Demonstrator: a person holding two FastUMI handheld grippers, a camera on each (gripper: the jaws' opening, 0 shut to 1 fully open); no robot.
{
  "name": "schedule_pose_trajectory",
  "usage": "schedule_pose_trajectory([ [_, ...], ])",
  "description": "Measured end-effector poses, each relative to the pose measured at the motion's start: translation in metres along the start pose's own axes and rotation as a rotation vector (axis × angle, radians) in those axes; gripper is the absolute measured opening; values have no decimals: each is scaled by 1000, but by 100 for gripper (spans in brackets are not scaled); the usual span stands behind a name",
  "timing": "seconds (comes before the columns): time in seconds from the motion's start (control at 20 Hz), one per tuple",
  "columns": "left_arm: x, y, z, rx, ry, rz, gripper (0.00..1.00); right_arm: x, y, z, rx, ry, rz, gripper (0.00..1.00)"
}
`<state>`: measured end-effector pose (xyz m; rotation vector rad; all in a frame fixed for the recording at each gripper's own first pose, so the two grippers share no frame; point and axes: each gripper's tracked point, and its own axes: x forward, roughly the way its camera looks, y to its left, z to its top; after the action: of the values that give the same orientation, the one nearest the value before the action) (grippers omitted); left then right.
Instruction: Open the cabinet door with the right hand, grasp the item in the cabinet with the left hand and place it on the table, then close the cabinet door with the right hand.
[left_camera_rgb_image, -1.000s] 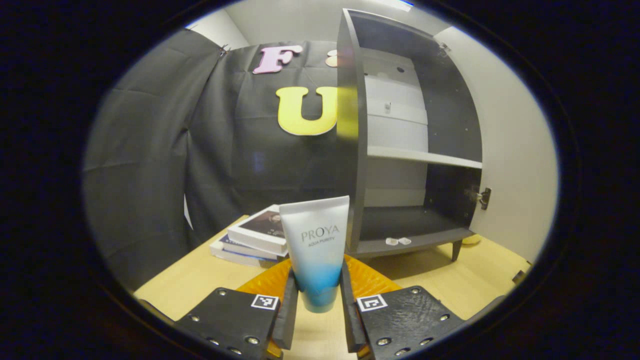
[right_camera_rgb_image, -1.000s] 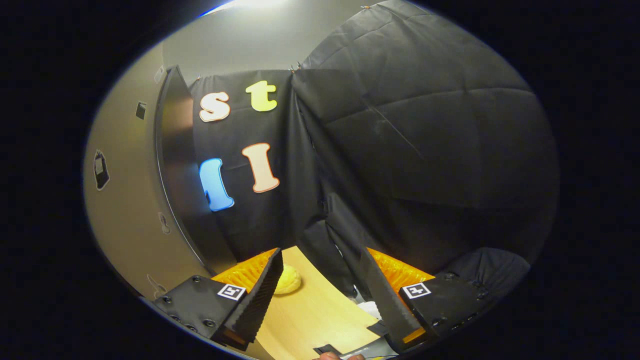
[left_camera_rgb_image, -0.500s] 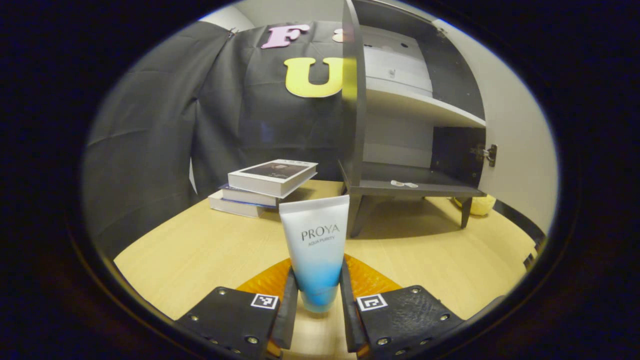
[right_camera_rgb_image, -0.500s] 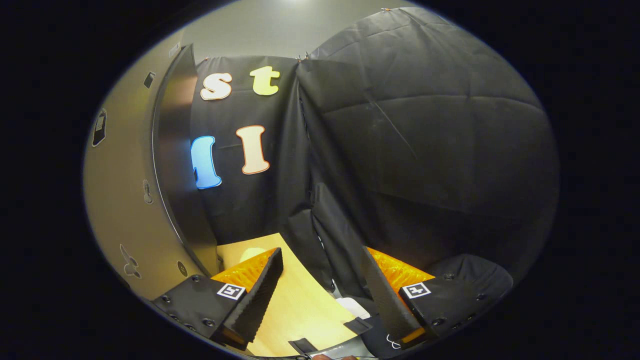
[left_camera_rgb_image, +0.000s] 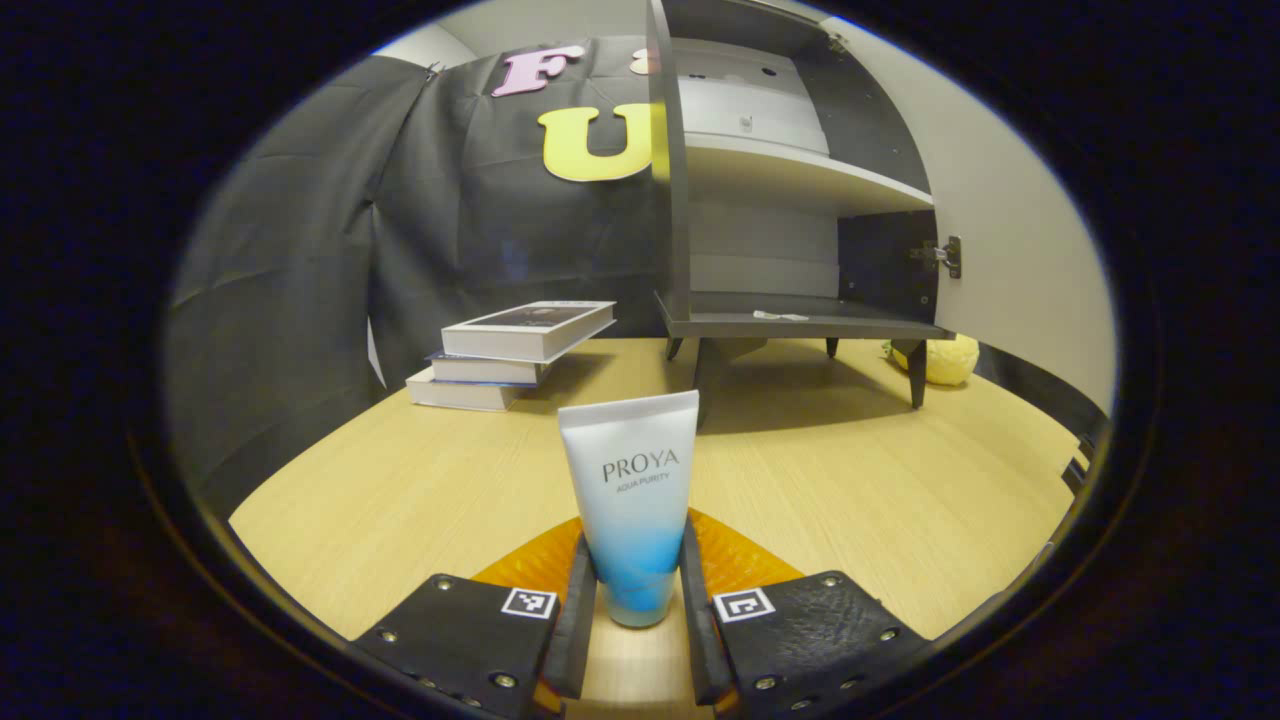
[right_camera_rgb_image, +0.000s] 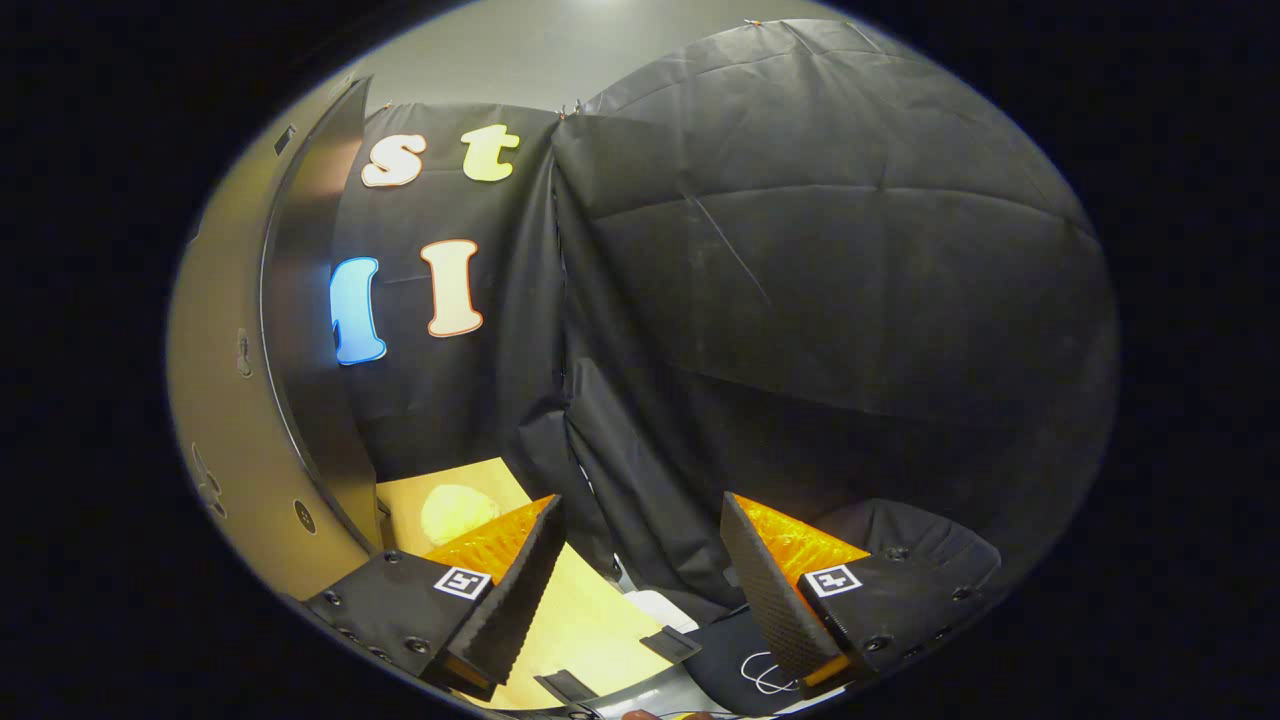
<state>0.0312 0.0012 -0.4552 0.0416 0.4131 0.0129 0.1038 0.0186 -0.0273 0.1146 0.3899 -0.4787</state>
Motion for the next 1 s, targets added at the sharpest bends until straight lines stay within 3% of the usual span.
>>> schedule_pose_trajectory([
  [0.1,-3,-4,-2,15,-9,-18,46,-1,2,-3,3,10,13,93],
  [0.25,-10,-3,-12,26,2,-26,41,-3,2,-2,25,5,6,98],
  [0.45,-22,-3,-14,60,-8,-38,49,0,-1,-4,14,5,-6,98],
  [0.55,-27,-3,-15,48,-4,-48,42,-1,-1,-4,25,3,-10,98],
  [0.6,-28,-1,-14,40,-2,-47,46,0,-2,-4,19,1,-16,98],
  [0.8,-33,8,-4,1,-12,-42,42,-11,-8,-13,21,11,-22,98],
  [0.85,-35,7,1,-5,-15,-51,54,-13,-8,-14,31,11,-17,93],
  [0.95,-41,7,14,9,-28,-60,79,-13,-8,-18,42,17,-6,93],
  [1.0,-44,8,23,23,-35,-56,92,-12,-8,-20,48,19,0,98],
])
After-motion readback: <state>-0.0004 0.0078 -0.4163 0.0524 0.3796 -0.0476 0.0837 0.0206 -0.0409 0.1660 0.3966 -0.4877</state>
